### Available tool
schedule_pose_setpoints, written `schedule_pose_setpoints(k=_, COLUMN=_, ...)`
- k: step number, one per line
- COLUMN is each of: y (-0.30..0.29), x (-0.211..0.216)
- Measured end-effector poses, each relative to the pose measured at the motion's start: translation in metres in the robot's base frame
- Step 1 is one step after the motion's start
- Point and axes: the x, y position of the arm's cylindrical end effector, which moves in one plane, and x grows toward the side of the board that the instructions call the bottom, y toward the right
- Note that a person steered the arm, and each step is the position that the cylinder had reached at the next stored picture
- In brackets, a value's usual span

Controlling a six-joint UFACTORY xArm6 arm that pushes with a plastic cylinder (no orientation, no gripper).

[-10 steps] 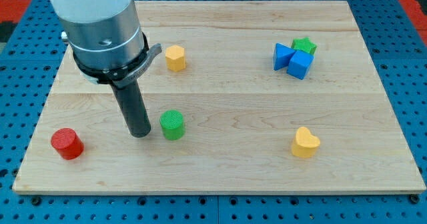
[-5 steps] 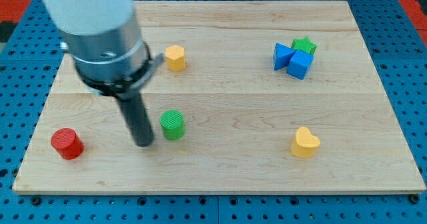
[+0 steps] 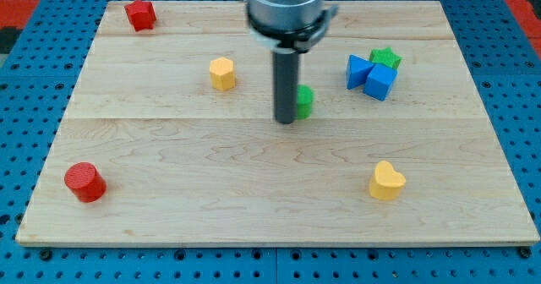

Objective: Push the green circle close to the blue triangle

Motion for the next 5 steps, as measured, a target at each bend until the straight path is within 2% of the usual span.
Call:
schedule_pose_setpoints(k=1, y=0.025, x=-0.022)
schedule_pose_setpoints(k=2, y=0.0, x=-0.022)
schedule_pose_setpoints(k=3, y=0.011, x=-0.038)
schedule_pose_setpoints(k=4, y=0.05, x=-0.04)
schedule_pose_setpoints(k=5, y=0.026, x=-0.04)
